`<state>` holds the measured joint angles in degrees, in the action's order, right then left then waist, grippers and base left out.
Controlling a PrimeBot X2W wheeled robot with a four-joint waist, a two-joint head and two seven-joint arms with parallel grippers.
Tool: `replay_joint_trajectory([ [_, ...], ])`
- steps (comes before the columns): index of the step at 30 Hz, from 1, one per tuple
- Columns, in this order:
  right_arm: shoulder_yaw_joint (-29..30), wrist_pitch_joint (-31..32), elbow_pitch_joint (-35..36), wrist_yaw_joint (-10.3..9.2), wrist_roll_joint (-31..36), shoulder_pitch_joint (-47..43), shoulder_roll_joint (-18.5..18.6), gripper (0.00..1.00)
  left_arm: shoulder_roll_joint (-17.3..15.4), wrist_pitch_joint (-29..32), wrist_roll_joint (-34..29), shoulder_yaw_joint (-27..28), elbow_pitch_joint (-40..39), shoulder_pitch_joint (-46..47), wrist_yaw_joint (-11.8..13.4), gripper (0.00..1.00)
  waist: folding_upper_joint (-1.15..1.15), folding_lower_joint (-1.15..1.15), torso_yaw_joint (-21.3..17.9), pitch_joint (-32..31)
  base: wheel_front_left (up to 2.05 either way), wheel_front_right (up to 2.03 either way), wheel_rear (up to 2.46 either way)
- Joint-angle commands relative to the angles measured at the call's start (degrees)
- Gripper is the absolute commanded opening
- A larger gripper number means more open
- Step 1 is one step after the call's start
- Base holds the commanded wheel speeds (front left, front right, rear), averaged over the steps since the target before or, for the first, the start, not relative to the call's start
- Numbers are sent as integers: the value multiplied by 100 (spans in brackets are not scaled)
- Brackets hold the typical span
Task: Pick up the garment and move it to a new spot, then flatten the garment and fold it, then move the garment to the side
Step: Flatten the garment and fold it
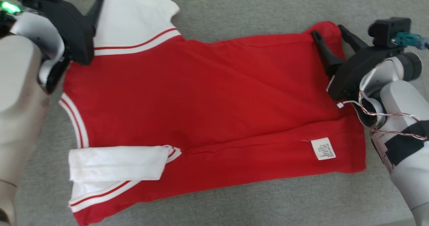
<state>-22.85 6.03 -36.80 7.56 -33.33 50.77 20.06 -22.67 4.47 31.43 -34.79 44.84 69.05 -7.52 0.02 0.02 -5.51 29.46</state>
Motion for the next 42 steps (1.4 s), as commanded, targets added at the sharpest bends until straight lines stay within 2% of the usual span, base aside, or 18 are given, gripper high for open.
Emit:
replay_joint_trajectory([
  [1, -219, 10, -24, -16, -135, 176, -5, 100, -100, 26, 126, -100, 251, 219, 13, 100, -2, -2, -266, 192, 0, 0, 0],
  [13, -968, -158, 41, -16, -758, 541, 74, 100, -60, -36, 612, -629, 1129, 570, 11, 100, -2, -2, -553, 303, 0, 0, 0],
  [14, -1042, -136, 56, -16, -798, 552, 91, 84, -47, -28, 657, -668, 1182, 577, 12, 100, -2, -2, -563, 298, 0, 0, 0],
  [15, -1094, -123, 65, -16, -847, 562, 105, 48, -40, -23, 694, -709, 1230, 585, 11, 69, -2, -2, -570, 291, 0, 0, 0],
  [16, -1146, -112, 80, -16, -887, 582, 120, 35, -33, -45, 740, -753, 1266, 595, 11, 35, -2, -2, -572, 286, 0, 0, 0],
  [17, -1187, -113, 93, -16, -935, 605, 134, 0, -29, -70, 775, -805, 1292, 595, 11, 0, -2, -2, -569, 279, 0, 0, 0],
  [23, -1257, -356, 21, -16, -1068, 701, 283, 0, 38, -421, 1067, -961, 1260, 620, 14, 0, -2, -2, -401, 140, 0, 0, 0],
  [30, -1206, -870, -160, -16, -1113, 440, 418, 0, -42, -1280, 1506, -1083, 700, 373, 14, 0, -2, -2, -65, -223, 0, 0, 0],
  [38, -1032, -1503, -133, -16, -1222, -309, 534, 0, -336, -1867, 1967, -1051, -422, -624, 21, 0, -2, -2, 256, -785, 0, 0, 0],
  [42, -843, -1726, -39, -16, -1307, -784, 574, 0, -505, -1946, 2034, -842, -1205, -1397, 228, 0, -2, -2, 368, -1006, 0, 0, 0],
])
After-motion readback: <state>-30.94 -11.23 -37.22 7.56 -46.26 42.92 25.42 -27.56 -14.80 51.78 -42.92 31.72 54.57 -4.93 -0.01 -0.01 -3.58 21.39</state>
